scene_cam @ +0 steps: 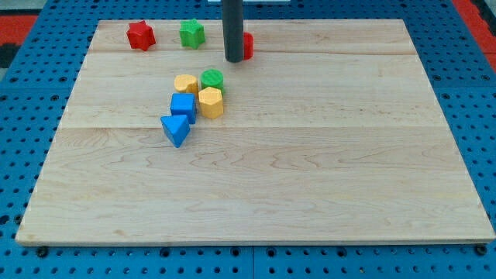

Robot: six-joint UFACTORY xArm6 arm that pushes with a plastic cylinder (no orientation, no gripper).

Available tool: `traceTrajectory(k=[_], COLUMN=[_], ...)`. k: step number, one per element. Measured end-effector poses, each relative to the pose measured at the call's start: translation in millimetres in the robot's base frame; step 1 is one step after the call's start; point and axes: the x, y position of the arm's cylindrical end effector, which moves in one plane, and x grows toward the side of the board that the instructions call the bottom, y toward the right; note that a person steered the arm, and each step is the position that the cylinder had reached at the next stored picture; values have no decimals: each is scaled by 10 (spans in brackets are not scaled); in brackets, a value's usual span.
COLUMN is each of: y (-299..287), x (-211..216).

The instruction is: Push the group of blocks left a bit

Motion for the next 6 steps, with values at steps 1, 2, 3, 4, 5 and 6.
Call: traceTrajectory(k=[1, 2, 3, 4, 5, 6], y=[-11, 19, 21, -251, -453, -542], x=[-140, 453, 1167, 1157, 1093, 1027])
